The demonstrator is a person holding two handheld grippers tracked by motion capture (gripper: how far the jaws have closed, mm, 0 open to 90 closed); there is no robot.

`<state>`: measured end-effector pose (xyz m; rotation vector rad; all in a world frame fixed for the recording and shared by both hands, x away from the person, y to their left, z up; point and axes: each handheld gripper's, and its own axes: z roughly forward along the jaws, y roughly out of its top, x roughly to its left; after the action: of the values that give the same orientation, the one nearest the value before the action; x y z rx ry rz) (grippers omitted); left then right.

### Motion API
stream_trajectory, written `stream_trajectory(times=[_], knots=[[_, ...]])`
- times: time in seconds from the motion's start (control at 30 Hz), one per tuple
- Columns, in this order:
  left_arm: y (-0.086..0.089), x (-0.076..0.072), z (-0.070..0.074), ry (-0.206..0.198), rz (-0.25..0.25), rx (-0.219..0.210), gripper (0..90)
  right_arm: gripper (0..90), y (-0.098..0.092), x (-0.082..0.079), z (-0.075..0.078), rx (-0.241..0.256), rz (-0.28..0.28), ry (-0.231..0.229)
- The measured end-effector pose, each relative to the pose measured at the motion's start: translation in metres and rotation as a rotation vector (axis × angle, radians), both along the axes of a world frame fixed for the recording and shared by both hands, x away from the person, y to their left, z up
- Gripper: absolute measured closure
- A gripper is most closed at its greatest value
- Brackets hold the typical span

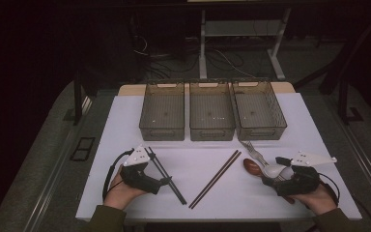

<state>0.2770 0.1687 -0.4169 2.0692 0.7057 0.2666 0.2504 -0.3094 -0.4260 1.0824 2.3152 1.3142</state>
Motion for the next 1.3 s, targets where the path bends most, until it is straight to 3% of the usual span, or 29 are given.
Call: stream_trajectory(times=[0.77, 1.3], knots=[[-0.006, 0.001, 0.002, 0.001, -0.01, -0.027, 0.0, 7.3, -0.001, 0.001, 0.0, 0.047, 0.007, 0.004], [-0.028, 0.006, 0.005, -0.014, -0.05, -0.04, 0.0, 7.3, 0.002, 0.0, 0.003, 0.061, 0.008, -0.006]])
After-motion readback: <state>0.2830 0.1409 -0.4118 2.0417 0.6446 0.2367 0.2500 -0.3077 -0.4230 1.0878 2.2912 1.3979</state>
